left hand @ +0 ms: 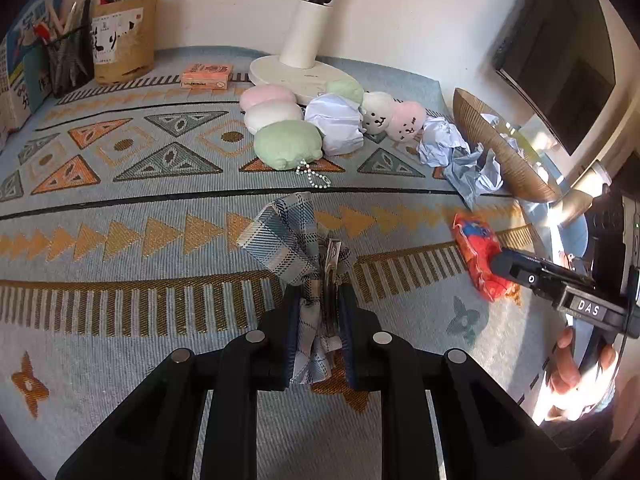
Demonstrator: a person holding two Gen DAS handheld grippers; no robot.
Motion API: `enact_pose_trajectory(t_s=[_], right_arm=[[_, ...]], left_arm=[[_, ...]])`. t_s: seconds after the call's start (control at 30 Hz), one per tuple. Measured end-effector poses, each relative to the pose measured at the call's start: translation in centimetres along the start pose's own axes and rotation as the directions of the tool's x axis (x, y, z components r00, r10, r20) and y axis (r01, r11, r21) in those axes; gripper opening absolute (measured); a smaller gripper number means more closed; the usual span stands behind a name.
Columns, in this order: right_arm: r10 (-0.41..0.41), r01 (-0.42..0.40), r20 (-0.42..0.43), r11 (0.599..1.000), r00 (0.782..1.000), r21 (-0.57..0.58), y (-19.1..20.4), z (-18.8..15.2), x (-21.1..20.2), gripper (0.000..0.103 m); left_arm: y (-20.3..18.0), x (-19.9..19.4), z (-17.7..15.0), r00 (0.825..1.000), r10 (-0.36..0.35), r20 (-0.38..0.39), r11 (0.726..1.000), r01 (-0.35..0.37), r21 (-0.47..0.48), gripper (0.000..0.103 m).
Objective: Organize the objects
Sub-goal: 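Carry the plaid cloth and red snack bag over the gold bowl and open both tools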
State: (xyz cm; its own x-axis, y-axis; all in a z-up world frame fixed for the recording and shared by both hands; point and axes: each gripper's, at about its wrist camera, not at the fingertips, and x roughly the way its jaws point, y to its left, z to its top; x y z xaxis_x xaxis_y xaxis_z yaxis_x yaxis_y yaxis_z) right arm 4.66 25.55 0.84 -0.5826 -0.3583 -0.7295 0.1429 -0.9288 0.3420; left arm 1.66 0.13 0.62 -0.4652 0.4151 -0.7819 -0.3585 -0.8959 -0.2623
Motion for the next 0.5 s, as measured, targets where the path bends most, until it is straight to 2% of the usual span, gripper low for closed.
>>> enact_pose_trajectory(t_s=[0.07,0.1,0.13,0.2,0.23,0.3,0.4,0.5], right_arm=[[-0.009,0.009,0.001,1.0,1.0,-0.023,0.3,0.0,0.0,0.054],[-0.013,0.013,0.003,0.999,1.0,-0.033,0.5,-0.1,0.0,0.054],[-0.023,0.023,0.006,0.999,1.0,-0.046,0.7,-0.1,0.0,0.054],[-0.052,0.053,0.014,0.995,0.999,-0.081,1.4,-0.3,0.1,0.057],[-0.071,0.073,0.02,0.992,0.997,-0.102,1.8,-0.4,0.1,0.058],[-0.11,0.114,0.035,0.983,0.993,-0.147,2.6,-0.7,0.2,0.061],[-0.153,0.159,0.048,0.967,0.987,-0.2,3.6,-0.9,0.5,0.065],[-0.174,0.181,0.052,0.96,0.983,-0.211,3.7,-1.0,0.5,0.065]], left_arm=[[0.1,-0.6,-0.1,0.998,0.06,0.021,0.998,-0.061,0.026,0.036],[0.3,-0.8,-0.1,0.995,0.092,0.027,0.995,-0.093,0.029,0.038],[0.7,-0.9,0.0,0.993,0.118,0.028,0.993,-0.119,0.028,0.045],[1.6,-1.2,0.0,0.985,0.172,0.034,0.985,-0.172,0.016,0.065],[2.2,-1.5,-0.2,0.979,0.2,0.044,0.98,-0.2,0.008,0.08],[2.6,-2.0,-0.6,0.977,0.206,0.056,0.979,-0.206,-0.01,0.081],[1.9,-2.7,-1.1,0.989,0.133,0.066,0.991,-0.131,-0.03,0.081],[-0.5,-2.4,-1.0,0.986,0.138,0.089,0.99,-0.14,0.023,0.084]])
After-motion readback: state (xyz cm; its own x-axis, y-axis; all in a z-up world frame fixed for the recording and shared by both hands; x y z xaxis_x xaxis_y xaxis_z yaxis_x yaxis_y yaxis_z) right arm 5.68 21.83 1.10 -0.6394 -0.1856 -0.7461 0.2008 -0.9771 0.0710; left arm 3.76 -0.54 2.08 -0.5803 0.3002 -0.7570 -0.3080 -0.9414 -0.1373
